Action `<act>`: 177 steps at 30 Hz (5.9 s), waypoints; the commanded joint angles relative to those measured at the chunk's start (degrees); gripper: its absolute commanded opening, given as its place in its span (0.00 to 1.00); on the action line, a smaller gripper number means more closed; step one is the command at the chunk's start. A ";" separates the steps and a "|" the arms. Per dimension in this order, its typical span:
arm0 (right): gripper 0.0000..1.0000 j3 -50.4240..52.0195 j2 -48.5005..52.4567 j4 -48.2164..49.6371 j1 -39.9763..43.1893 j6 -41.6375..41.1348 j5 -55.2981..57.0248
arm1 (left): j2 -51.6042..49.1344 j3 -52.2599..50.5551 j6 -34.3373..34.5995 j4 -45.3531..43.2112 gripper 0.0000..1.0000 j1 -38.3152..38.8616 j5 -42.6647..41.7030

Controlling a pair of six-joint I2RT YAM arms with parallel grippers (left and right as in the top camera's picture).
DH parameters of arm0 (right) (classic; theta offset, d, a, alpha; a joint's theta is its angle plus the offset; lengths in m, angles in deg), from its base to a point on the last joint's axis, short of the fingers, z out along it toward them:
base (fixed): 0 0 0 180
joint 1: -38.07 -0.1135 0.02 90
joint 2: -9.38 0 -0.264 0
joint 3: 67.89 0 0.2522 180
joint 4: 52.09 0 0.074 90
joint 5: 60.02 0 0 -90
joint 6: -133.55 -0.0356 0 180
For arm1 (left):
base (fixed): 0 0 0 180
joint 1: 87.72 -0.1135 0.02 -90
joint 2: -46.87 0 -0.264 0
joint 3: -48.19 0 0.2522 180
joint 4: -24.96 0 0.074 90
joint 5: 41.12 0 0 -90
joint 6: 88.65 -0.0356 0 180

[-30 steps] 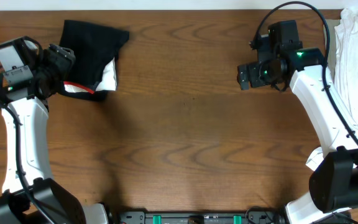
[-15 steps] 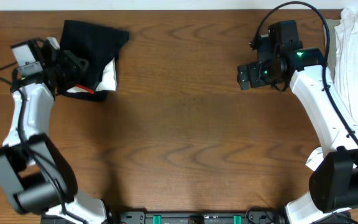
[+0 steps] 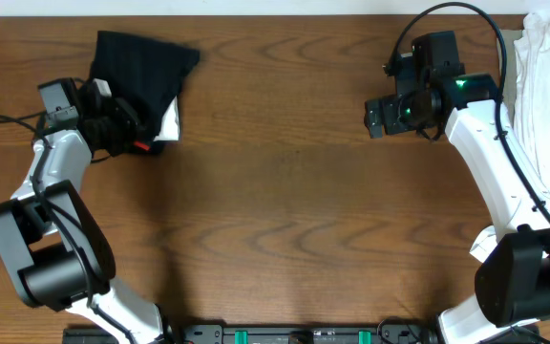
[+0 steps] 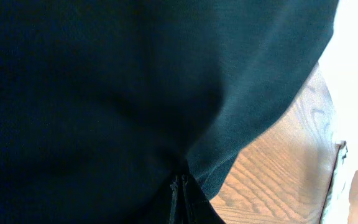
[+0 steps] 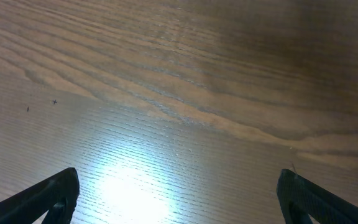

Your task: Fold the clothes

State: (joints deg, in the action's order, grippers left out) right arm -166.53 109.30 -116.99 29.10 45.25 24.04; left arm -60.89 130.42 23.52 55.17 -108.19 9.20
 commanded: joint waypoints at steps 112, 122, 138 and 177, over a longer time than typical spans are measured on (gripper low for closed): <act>0.99 0.35 0.24 0.11 -0.09 -0.81 0.13 | 22.56 0.48 8.52 -9.38 0.98 7.74 10.82; 0.99 0.37 -2.43 0.09 -0.22 -0.81 0.13 | 22.56 0.48 8.52 -9.38 0.98 7.74 10.82; 0.99 0.37 -30.58 0.07 -2.36 -0.81 0.13 | 22.56 0.48 8.52 -9.38 0.98 7.74 10.82; 0.99 9.73 -82.36 -10.91 0.44 -1.64 -0.31 | 22.56 0.48 8.52 -9.38 0.98 7.74 10.82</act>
State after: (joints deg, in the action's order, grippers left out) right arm -159.97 29.19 -128.96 28.48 45.14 24.02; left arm -37.88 130.18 32.42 45.83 -100.56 19.56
